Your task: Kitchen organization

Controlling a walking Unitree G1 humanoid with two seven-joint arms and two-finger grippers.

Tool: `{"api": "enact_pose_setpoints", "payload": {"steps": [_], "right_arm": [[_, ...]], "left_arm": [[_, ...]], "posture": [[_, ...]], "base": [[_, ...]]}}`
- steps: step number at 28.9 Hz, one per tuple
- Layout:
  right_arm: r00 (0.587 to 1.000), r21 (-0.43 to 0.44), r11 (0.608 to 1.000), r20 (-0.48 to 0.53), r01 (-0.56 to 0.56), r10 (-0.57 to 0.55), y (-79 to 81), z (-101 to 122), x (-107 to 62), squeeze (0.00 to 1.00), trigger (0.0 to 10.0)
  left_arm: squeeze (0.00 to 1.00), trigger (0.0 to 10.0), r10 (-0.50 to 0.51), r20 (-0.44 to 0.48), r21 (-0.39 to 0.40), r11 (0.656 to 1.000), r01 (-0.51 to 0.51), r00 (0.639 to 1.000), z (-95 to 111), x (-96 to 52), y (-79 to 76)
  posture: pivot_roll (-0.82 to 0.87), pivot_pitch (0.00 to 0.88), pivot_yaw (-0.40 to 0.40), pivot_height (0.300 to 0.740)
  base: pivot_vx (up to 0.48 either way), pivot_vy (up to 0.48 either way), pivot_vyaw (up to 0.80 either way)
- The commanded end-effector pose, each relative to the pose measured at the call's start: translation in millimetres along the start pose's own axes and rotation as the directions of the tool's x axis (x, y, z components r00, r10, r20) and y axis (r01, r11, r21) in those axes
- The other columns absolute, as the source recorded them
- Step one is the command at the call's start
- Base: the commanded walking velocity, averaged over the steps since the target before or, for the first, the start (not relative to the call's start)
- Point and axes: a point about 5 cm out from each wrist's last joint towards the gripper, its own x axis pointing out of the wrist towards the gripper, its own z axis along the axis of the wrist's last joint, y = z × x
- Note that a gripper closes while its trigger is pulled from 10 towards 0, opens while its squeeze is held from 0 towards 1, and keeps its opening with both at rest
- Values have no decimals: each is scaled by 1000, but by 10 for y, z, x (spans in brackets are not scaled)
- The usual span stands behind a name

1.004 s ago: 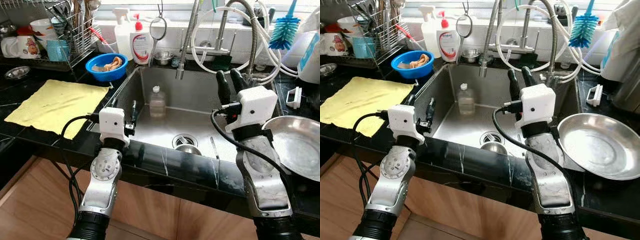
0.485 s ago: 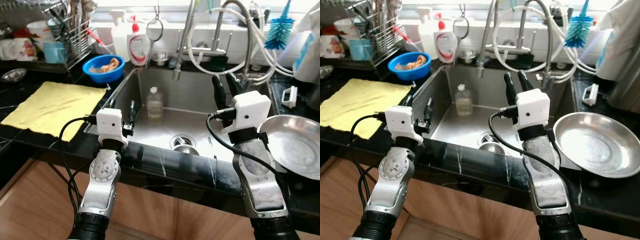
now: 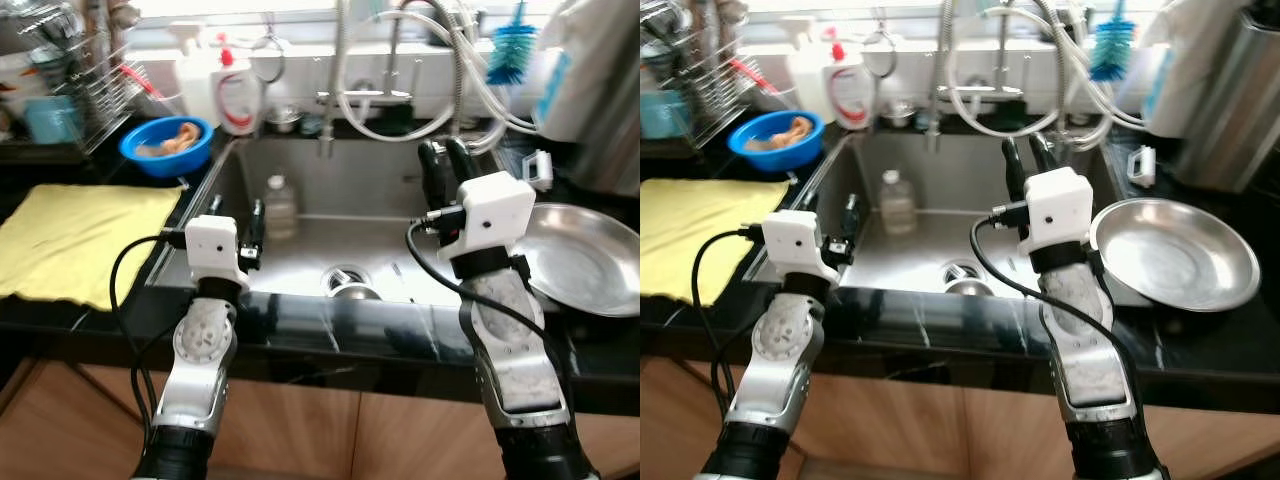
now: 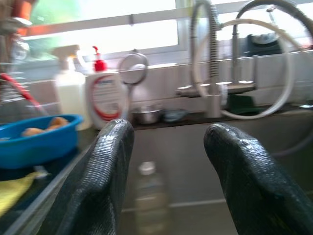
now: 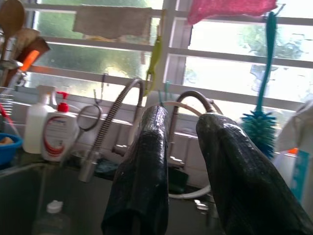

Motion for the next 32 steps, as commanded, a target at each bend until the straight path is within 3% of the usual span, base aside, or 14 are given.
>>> {"api": "enact_pose_setpoints", "payload": {"steps": [1,14,25,32], "right_arm": [[1000,4,1000,-8,0,0,7,0,32,0,10000],[1000,0,1000,-19,8,-8,5,-6,54,0,10000],[1000,-7,1000,-20,12,-12,-6,-4,58,0,10000],[999,-20,1000,-31,8,-9,-3,-7,64,0,10000]], "left_arm": [[0,10000,5,12,-2,1000,-5,1000,13,15,5],[0,10000,-16,10,42,999,16,1000,14,27,-19],[0,10000,-10,16,24,1000,10,1000,27,24,-16],[0,10000,-8,18,23,1000,8,1000,31,25,-12]], "posture": [[-155,0,58,740],[-152,0,61,740],[-153,0,62,740],[-152,0,62,740]], "base": [[0,0,-775],[0,-60,-775],[0,-76,-775],[0,0,-130]]}}
